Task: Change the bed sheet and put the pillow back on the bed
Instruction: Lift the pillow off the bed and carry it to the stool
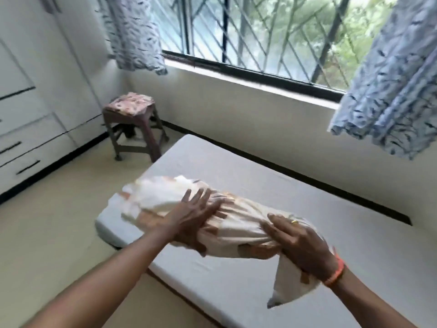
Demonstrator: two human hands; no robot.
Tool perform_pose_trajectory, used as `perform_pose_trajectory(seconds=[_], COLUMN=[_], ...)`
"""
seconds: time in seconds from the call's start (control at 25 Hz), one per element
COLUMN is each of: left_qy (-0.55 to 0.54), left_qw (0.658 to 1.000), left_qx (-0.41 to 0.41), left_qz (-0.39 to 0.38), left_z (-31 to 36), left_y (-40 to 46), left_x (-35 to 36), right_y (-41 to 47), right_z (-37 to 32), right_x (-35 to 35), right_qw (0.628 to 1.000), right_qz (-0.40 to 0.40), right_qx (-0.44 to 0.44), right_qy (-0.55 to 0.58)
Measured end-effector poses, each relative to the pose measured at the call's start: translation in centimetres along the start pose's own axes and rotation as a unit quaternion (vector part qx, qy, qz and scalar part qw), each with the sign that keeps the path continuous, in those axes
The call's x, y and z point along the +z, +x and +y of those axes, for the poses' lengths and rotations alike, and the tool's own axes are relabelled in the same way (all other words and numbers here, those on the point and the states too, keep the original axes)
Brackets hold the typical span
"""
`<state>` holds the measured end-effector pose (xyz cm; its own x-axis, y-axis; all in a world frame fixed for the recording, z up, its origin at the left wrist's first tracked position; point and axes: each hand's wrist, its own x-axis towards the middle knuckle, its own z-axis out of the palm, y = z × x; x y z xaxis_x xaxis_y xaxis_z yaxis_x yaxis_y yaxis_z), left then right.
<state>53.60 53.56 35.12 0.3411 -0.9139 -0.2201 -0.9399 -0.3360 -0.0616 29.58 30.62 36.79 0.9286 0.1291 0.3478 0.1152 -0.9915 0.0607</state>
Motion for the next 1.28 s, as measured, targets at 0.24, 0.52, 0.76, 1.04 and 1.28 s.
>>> perform_pose_trajectory(seconds=[0.24,0.52,0.76,1.04,1.28], left_qy=[-0.139,-0.131,-0.094,-0.085,-0.092], left_qw=[0.970,0.956,0.951,0.948,0.968], left_qx=[-0.198,-0.261,-0.288,-0.281,-0.207], left_qz=[-0.003,0.002,0.053,0.123,0.103], left_z=[-13.1,-31.1,-51.9,-74.1,-91.0], left_y=[-9.3,-13.2,-15.2,-12.3,-7.2], left_x=[4.3,5.0,3.3,3.2,3.3], right_y=[16.1,35.8,57.6,79.4,93.0], right_z=[-8.3,-17.8,-25.1,-27.3,-27.4], right_x=[7.7,19.5,26.4,31.2,36.6], right_qw=[0.993,0.949,0.981,0.988,0.972], right_qz=[-0.093,-0.295,-0.156,-0.106,-0.134], right_qx=[-0.040,0.034,0.045,0.089,0.185], right_qy=[0.056,0.103,0.109,0.066,0.049])
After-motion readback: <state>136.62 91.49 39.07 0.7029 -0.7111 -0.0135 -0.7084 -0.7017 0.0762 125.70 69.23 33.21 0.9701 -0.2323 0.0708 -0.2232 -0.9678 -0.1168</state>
